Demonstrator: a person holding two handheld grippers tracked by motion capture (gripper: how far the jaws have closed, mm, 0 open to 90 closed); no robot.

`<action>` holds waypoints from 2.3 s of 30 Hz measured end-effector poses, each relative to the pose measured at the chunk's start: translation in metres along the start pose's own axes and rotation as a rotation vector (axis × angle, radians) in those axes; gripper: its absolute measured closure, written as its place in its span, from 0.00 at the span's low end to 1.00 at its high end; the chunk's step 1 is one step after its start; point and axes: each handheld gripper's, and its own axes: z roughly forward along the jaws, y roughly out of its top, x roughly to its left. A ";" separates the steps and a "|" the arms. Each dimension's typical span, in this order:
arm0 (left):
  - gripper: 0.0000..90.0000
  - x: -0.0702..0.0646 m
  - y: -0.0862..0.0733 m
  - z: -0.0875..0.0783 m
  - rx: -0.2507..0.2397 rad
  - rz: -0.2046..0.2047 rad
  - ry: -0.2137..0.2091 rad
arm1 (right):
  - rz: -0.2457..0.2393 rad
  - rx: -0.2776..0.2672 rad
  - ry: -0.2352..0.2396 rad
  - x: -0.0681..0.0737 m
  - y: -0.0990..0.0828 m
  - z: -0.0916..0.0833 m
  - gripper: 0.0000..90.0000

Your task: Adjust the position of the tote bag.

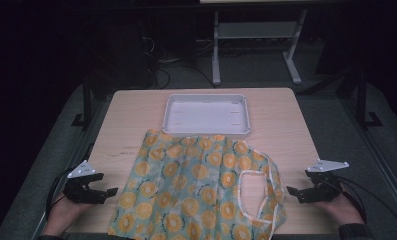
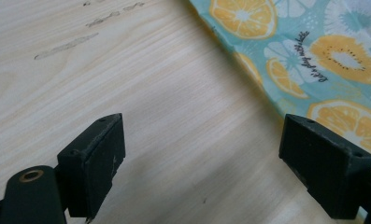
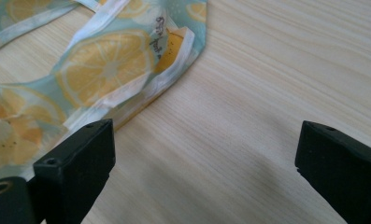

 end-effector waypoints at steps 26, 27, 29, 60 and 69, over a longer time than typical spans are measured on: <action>0.24 -0.044 0.023 0.015 0.051 0.028 -0.090 | -0.090 -0.025 0.112 0.025 0.078 0.031 0.17; 0.24 -0.044 0.022 0.016 0.056 0.028 -0.087 | -0.095 -0.021 0.114 0.026 0.083 0.035 0.18; 0.24 -0.045 0.020 0.018 0.071 0.022 -0.084 | -0.092 -0.032 0.129 0.026 0.092 0.042 0.22; 0.99 -0.046 0.020 0.026 0.182 0.060 -0.099 | -0.218 0.139 0.148 0.033 0.116 0.101 0.85; 1.00 -0.041 0.029 0.023 0.160 0.061 -0.076 | -0.253 0.178 0.173 0.037 0.116 0.098 0.99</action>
